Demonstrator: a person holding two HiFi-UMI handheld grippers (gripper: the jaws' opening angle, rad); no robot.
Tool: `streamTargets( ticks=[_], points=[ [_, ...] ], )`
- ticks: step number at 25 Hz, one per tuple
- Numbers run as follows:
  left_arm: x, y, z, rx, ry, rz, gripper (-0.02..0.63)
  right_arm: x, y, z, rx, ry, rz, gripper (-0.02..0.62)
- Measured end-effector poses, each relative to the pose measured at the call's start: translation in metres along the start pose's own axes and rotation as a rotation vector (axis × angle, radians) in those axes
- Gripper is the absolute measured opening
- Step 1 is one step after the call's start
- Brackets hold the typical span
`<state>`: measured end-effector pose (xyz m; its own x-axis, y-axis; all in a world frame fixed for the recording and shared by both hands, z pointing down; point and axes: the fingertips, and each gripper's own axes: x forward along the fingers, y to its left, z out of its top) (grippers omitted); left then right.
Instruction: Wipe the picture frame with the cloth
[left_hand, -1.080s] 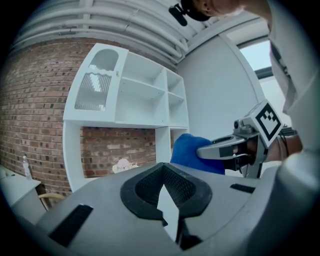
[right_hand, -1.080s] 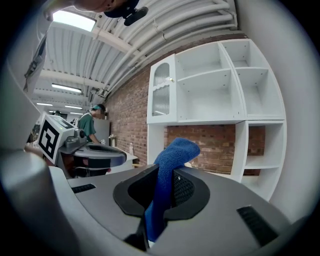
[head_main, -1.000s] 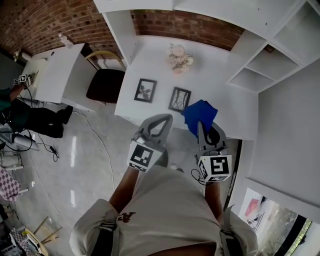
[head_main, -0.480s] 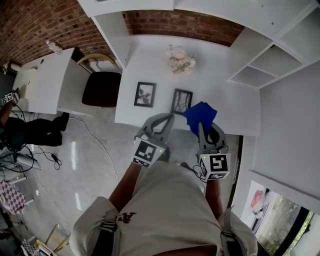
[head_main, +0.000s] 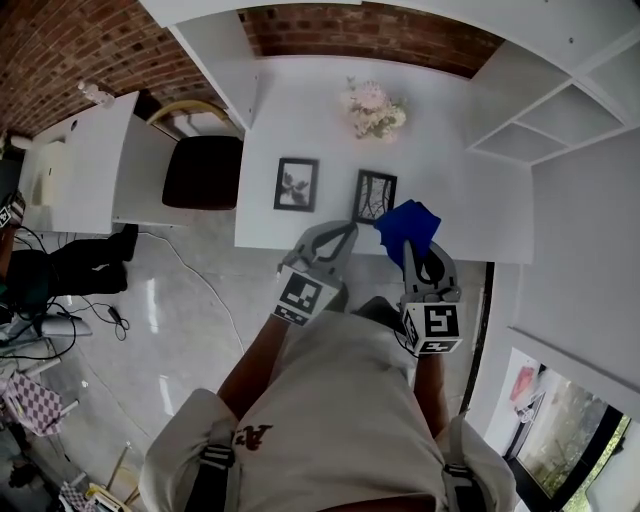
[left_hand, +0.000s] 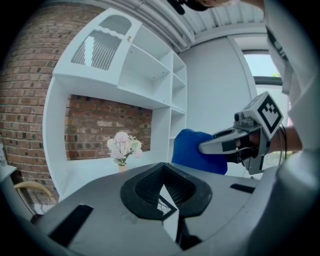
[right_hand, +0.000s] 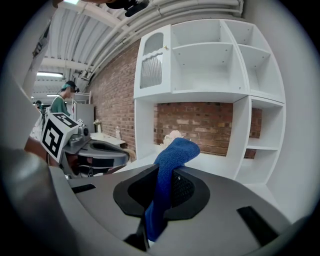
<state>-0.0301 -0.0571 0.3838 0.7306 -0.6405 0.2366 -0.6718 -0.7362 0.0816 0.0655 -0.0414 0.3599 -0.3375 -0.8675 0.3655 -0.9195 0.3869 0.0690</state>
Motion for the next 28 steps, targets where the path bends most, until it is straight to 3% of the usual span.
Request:
streamTargets(
  ticks=[12, 28],
  points=[
    [0.021, 0.007, -0.045, -0.025, 0.085, -0.055, 0.001, 0.021, -0.001, -0.015, -0.005, 0.044, -0.014, 0.028],
    [0.055, 0.019, -0.106, -0.034, 0.197, -0.058, 0.001, 0.047, -0.006, -0.047, 0.019, 0.131, 0.034, 0.028]
  ],
)
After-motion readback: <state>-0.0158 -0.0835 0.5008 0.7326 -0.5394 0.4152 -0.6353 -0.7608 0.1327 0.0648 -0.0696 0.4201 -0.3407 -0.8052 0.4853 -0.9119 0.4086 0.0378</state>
